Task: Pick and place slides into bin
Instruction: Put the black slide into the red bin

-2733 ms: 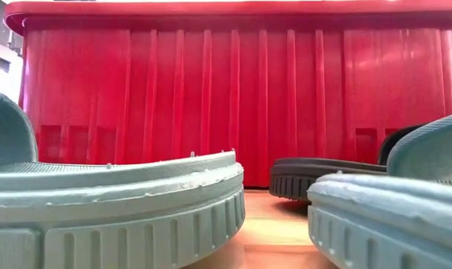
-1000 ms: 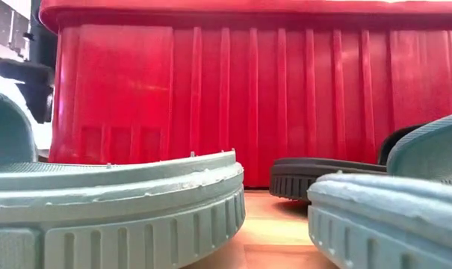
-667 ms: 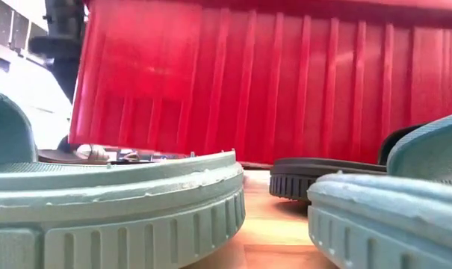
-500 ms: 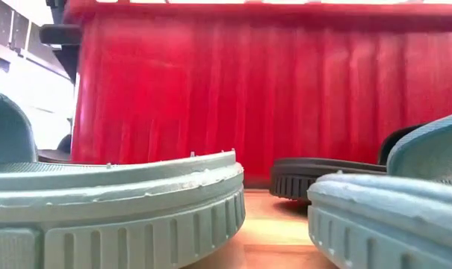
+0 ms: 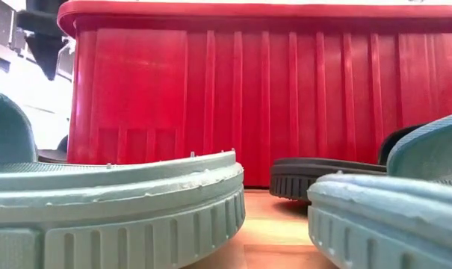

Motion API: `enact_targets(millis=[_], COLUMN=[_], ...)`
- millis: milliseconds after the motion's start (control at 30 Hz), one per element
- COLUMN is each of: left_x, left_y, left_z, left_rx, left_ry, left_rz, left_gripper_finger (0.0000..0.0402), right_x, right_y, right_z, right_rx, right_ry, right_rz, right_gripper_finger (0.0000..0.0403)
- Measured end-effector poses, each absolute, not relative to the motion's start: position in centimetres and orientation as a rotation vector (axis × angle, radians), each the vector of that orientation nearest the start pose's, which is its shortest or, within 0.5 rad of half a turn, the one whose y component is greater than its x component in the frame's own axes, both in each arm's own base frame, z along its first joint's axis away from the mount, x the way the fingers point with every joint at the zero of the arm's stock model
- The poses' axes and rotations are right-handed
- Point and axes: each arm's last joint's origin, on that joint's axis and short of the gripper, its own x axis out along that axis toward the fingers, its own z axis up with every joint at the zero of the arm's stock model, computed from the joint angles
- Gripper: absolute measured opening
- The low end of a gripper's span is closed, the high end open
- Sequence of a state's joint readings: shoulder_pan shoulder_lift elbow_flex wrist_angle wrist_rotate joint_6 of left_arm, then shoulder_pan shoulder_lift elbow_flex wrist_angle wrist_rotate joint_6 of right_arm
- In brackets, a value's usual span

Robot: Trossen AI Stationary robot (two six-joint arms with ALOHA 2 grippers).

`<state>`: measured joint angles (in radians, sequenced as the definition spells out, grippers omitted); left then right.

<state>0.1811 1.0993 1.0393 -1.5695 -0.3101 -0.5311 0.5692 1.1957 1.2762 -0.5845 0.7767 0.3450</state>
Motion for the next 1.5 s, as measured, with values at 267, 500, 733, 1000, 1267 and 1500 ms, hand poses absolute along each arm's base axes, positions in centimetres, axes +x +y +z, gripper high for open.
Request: enact_targets(millis=[267,500,733,1000,1267,1500], left_x=[12.4,10.7,9.8,8.9,8.6,8.9], left_y=[3.1,3.5,4.8,5.4,5.4,5.4], left_z=[31.6,32.7,32.4,26.5,25.5,25.5], left_rx=[-0.437,-0.505,-0.563,-0.658,-0.750,-0.741], left_ry=[1.187,1.032,1.007,1.311,1.382,1.417], left_rz=[1.013,1.134,1.257,1.260,1.200,1.070], left_gripper_finger=[0.0126,0.0126,0.0105,0.0047,0.0035,0.0074], right_x=[21.3,21.3,21.4,21.3,21.3,21.3], right_y=[11.2,11.2,11.2,11.2,11.2,11.2], right_z=[38.6,38.7,38.7,38.6,38.5,38.5], right_rx=[0.038,0.042,0.055,0.063,0.058,0.044], right_ry=[0.352,0.341,0.342,0.349,0.355,0.362], right_rz=[-0.271,-0.285,-0.276,-0.274,-0.273,-0.269], right_gripper_finger=[0.0197,0.0197,0.0197,0.0197,0.0197,0.0197])
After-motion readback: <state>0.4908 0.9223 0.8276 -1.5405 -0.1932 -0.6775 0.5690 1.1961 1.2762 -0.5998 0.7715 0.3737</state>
